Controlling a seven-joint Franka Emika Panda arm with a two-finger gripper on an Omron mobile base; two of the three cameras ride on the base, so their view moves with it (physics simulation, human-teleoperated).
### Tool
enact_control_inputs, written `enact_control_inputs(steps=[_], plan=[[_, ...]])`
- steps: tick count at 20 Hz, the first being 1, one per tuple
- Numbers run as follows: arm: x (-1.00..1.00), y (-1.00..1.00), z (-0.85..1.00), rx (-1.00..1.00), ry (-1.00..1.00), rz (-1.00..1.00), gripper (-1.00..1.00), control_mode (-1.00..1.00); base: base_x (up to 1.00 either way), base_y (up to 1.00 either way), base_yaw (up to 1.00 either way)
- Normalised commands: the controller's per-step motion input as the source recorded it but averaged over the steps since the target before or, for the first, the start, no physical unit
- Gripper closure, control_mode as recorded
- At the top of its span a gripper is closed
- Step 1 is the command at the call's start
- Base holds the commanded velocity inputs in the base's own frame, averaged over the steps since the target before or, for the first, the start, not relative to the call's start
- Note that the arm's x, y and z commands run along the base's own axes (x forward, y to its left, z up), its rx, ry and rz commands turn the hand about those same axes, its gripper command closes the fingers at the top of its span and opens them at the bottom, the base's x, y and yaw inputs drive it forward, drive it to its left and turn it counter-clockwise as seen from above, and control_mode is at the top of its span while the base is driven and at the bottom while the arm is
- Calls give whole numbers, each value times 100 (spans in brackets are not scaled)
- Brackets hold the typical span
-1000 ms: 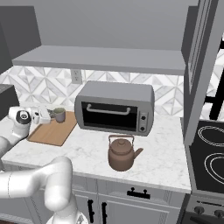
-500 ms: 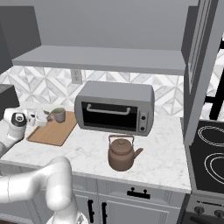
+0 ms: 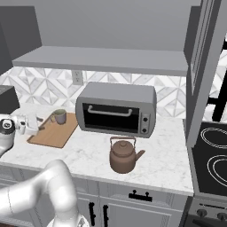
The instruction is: Pick the kettle from the counter and place it on the tray. Then pick the mug from the cabinet and place it on the tray. Then close the cabinet doors.
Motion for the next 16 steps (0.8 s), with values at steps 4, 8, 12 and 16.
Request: enact_control_inputs(steps=[4,8,12,16], plan=[[-65,-47,30,0,-8,-9,-100,-100,0,0,0],[-48,-63,32,1,-8,-10,-100,-100,0,0,0],[-34,-74,29,2,-6,-14,-100,-100,0,0,0],[-24,-75,25,6,-2,-18,-100,-100,0,0,0]])
